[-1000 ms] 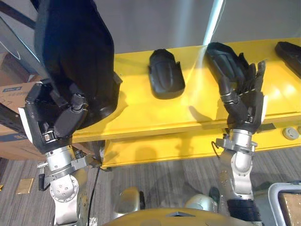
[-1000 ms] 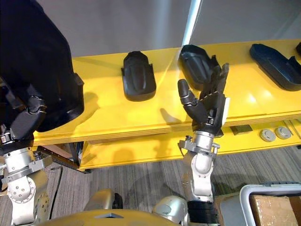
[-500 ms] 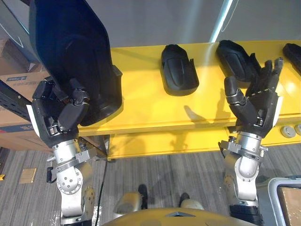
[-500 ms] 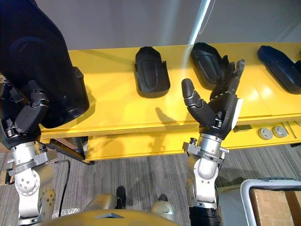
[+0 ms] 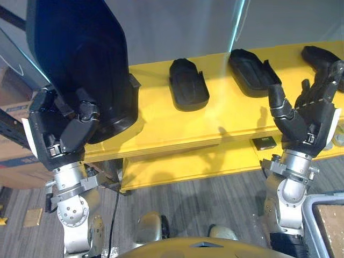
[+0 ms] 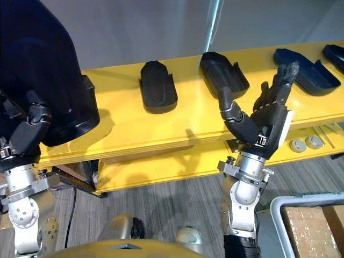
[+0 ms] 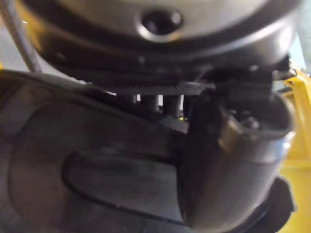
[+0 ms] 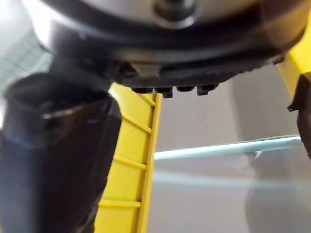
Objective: Walk over and take three plastic housings, then place them on the shelf
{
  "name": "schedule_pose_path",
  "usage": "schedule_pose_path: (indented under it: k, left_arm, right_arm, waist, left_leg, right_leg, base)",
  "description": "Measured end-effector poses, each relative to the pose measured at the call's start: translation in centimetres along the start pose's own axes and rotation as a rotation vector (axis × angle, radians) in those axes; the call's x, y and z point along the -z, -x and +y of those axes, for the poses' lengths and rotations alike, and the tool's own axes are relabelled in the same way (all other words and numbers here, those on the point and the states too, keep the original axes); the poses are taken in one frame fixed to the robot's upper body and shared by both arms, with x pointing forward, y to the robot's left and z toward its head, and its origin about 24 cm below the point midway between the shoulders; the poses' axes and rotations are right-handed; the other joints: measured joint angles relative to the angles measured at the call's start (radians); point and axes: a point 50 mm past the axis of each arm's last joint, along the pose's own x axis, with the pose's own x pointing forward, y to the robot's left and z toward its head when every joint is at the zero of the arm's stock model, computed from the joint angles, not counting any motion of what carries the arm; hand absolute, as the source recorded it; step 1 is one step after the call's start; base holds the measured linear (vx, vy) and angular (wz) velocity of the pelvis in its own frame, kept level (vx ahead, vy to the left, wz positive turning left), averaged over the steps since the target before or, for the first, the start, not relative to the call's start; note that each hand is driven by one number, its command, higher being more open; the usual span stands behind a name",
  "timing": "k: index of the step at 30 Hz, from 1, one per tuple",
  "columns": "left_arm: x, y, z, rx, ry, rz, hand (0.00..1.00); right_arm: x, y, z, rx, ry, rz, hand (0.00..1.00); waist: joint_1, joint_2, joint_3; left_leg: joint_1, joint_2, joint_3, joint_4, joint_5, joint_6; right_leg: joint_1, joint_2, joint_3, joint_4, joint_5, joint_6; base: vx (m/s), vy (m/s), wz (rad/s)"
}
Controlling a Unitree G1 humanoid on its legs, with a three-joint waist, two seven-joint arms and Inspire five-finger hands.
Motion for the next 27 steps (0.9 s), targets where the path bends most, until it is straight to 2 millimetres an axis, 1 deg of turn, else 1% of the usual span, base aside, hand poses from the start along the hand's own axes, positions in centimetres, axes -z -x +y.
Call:
schedule_pose_path:
  k: [1, 2, 3, 4, 5, 6, 7, 9, 10, 11, 12, 13, 14, 15, 16, 17, 20, 22, 25, 26, 27]
  left_arm:
    - [0.0, 0.0, -0.1, 0.011, -0.003, 0.000, 0.00]
    - [0.0, 0.0, -0.1, 0.016, -0.004, -0.001, 0.00]
    - [0.0, -0.1, -0.3, 0.032, -0.019, -0.003, 0.00]
    - [0.0, -0.1, -0.4, 0.052, -0.029, -0.003, 0.00]
    - [0.0, -0.2, -0.5, 0.071, -0.036, -0.001, 0.00]
    - [0.4, -0.2, -0.3, 0.097, -0.058, 0.036, 0.00]
    - [0.7, -0.3, -0.1, 0.099, -0.065, 0.059, 0.00]
    - [0.9, -0.3, 0.1, 0.095, -0.071, 0.077, 0.00]
    - [1.0, -0.2, 0.0, 0.098, -0.072, 0.084, 0.00]
    - [1.1, -0.2, -0.1, 0.106, -0.071, 0.090, 0.00]
    - [1.1, -0.2, -0.1, 0.112, -0.070, 0.096, 0.00]
    - [1.3, -0.2, -0.2, 0.126, -0.064, 0.113, 0.00]
    - [1.5, -0.1, -0.5, 0.144, -0.052, 0.134, 0.00]
    - [1.8, -0.1, -0.7, 0.150, -0.030, 0.155, 0.00]
    - [1.9, 0.0, -0.9, 0.156, -0.017, 0.168, 0.00]
    - [2.2, 0.0, -1.2, 0.165, 0.015, 0.198, 0.00]
    - [2.9, 0.1, -1.5, 0.157, 0.128, 0.273, 0.00]
    - [4.2, -0.1, -1.8, 0.128, 0.243, 0.348, 0.00]
    - [5.6, -1.0, -1.8, 0.068, 0.237, 0.386, 0.00]
    - [6.0, -1.5, -1.5, 0.027, 0.188, 0.389, 0.00]
    - [6.1, -1.9, -1.2, 0.005, 0.151, 0.384, 0.00]
  right_arm:
    - [-0.1, -0.2, -0.2, -0.004, 0.007, -0.009, 1.00]
    - [-0.2, -0.2, -0.3, -0.006, 0.004, -0.013, 1.00]
    - [-0.4, -0.4, -0.5, -0.006, -0.002, -0.021, 1.00]
    - [-0.6, -0.5, -0.6, 0.000, 0.002, -0.028, 1.00]
    - [-0.5, -0.5, -0.6, 0.009, 0.006, -0.028, 1.00]
    - [-0.4, -0.3, -0.3, 0.005, -0.006, -0.019, 1.00]
    - [-0.5, -0.3, 0.1, -0.016, -0.017, -0.016, 1.00]
    - [-0.7, -0.3, 0.4, -0.024, -0.027, -0.023, 1.00]
    - [-0.9, -0.3, 0.4, -0.026, -0.028, -0.032, 1.00]
    - [-1.2, -0.4, 0.4, -0.025, -0.030, -0.045, 1.00]
    - [-1.3, -0.5, 0.4, -0.024, -0.031, -0.049, 1.00]
    - [-1.3, -0.5, 0.3, -0.019, -0.020, -0.048, 1.00]
    - [-1.2, -0.5, 0.2, -0.011, -0.005, -0.038, 1.00]
    - [-1.1, -0.5, 0.2, -0.004, -0.001, -0.023, 1.00]
    - [-1.0, -0.4, 0.1, -0.001, 0.002, -0.013, 1.00]
    - [-0.7, -0.4, 0.0, 0.001, 0.008, 0.006, 1.00]
    - [-0.2, -0.2, 0.1, 0.012, 0.067, 0.041, 1.00]
    - [0.5, 0.5, -0.2, 0.010, 0.165, 0.086, 1.00]
    - [0.8, 1.5, -0.6, -0.025, 0.239, 0.131, 1.00]
    - [1.4, 2.3, -1.0, -0.037, 0.261, 0.185, 1.00]
    - [1.9, 2.8, -1.3, -0.038, 0.273, 0.220, 1.00]
  waist:
    - [-0.001, 0.012, -0.007]
    - [-0.001, 0.018, -0.012]
    - [-0.005, 0.028, -0.020]
    - [-0.018, 0.023, -0.023]
    - [-0.025, 0.003, -0.022]
    - [-0.023, -0.032, -0.035]
    - [-0.019, -0.046, -0.044]
    - [-0.022, -0.058, -0.051]
    - [-0.023, -0.060, -0.054]
    - [-0.025, -0.058, -0.056]
    - [-0.026, -0.055, -0.058]
    - [-0.030, -0.046, -0.063]
    - [-0.030, -0.036, -0.067]
    - [-0.032, -0.030, -0.069]
    - [-0.033, -0.025, -0.072]
    - [-0.037, -0.022, -0.074]
    - [-0.053, -0.023, -0.074]
    - [-0.053, -0.023, -0.074]
    - [-0.065, -0.023, -0.074]
    - [-0.084, -0.024, -0.074]
    - [-0.089, -0.026, -0.075]
  left_leg:
    - [0.034, 0.025, -0.024, -0.066, 0.025, -0.007]
    - [0.053, 0.032, -0.031, -0.107, 0.038, -0.017]
    - [0.092, 0.010, -0.018, -0.176, 0.031, -0.040]
    - [0.111, -0.009, -0.005, -0.230, 0.024, -0.050]
    - [0.123, -0.040, 0.002, -0.270, 0.034, -0.042]
    - [0.123, -0.074, 0.014, -0.290, 0.046, -0.027]
    - [0.122, -0.077, 0.018, -0.292, 0.045, -0.026]
    - [0.121, -0.074, 0.005, -0.299, 0.048, -0.027]
    - [0.119, -0.072, -0.002, -0.309, 0.052, -0.031]
    - [0.117, -0.072, -0.004, -0.327, 0.058, -0.041]
    - [0.114, -0.069, -0.004, -0.336, 0.064, -0.043]
    - [0.105, -0.061, -0.004, -0.350, 0.072, -0.039]
    - [0.098, -0.053, -0.003, -0.360, 0.085, -0.051]
    - [0.092, -0.048, -0.003, -0.361, 0.091, -0.052]
    - [0.088, -0.042, -0.003, -0.361, 0.096, -0.051]
    - [0.088, -0.036, -0.002, -0.365, 0.101, -0.056]
    - [0.099, -0.031, 0.007, -0.391, 0.117, -0.060]
    - [0.124, -0.022, 0.032, -0.415, 0.123, -0.062]
    - [0.124, -0.020, 0.052, -0.430, 0.126, -0.063]
    - [0.124, -0.020, 0.060, -0.440, 0.129, -0.063]
    - [0.126, -0.020, 0.069, -0.446, 0.131, -0.063]
  right_leg:
    - [-0.013, -0.008, 0.021, 0.007, 0.002, 0.005]
    - [-0.019, -0.014, 0.030, 0.008, 0.004, 0.012]
    - [-0.029, -0.037, 0.049, 0.004, 0.012, 0.036]
    - [-0.029, -0.050, 0.050, -0.010, 0.021, 0.052]
    - [-0.030, -0.076, 0.053, -0.026, 0.032, 0.068]
    - [-0.019, -0.108, 0.053, -0.075, 0.067, 0.083]
    - [-0.010, -0.109, 0.041, -0.090, 0.081, 0.082]
    - [0.002, -0.106, 0.020, -0.098, 0.083, 0.086]
    - [0.002, -0.103, 0.009, -0.098, 0.083, 0.087]
    - [-0.001, -0.097, -0.002, -0.099, 0.080, 0.081]
    - [-0.005, -0.095, -0.007, -0.099, 0.076, 0.075]
    - [-0.015, -0.087, -0.014, -0.100, 0.075, 0.074]
    - [-0.026, -0.081, -0.017, -0.101, 0.078, 0.076]
    - [-0.030, -0.077, -0.021, -0.101, 0.086, 0.079]
    - [-0.033, -0.072, -0.022, -0.102, 0.089, 0.079]
    - [-0.033, -0.066, -0.022, -0.107, 0.093, 0.077]
    - [-0.039, -0.058, -0.015, -0.118, 0.101, 0.074]
    - [-0.041, -0.055, 0.007, -0.118, 0.103, 0.074]
    - [-0.058, -0.051, 0.028, -0.119, 0.106, 0.073]
    - [-0.066, -0.049, 0.034, -0.121, 0.109, 0.071]
    - [-0.073, -0.047, 0.041, -0.121, 0.111, 0.070]
  base:
    - [0.01, 0.163, -0.40]
    - [0.01, 0.273, -0.49]
    - [0.00, 0.290, -0.22]
    - [-0.01, 0.288, -0.07]
    - [-0.05, 0.312, 0.10]
    - [-0.06, 0.256, 0.05]
    - [-0.06, 0.203, 0.03]
    - [-0.03, 0.008, 0.16]
    - [-0.06, -0.048, 0.25]
    - [-0.04, -0.039, 0.19]
    - [-0.05, -0.056, 0.20]
    - [-0.02, -0.068, 0.14]
    - [-0.02, -0.078, 0.15]
    - [0.00, -0.059, 0.09]
    - [0.02, -0.033, 0.05]
    - [0.04, -0.041, 0.00]
    - [0.03, -0.024, -0.08]
    - [0.02, -0.018, -0.27]
    - [-0.03, -0.009, -0.20]
    - [-0.02, 0.000, -0.16]
    - [-0.03, 0.008, -0.26]
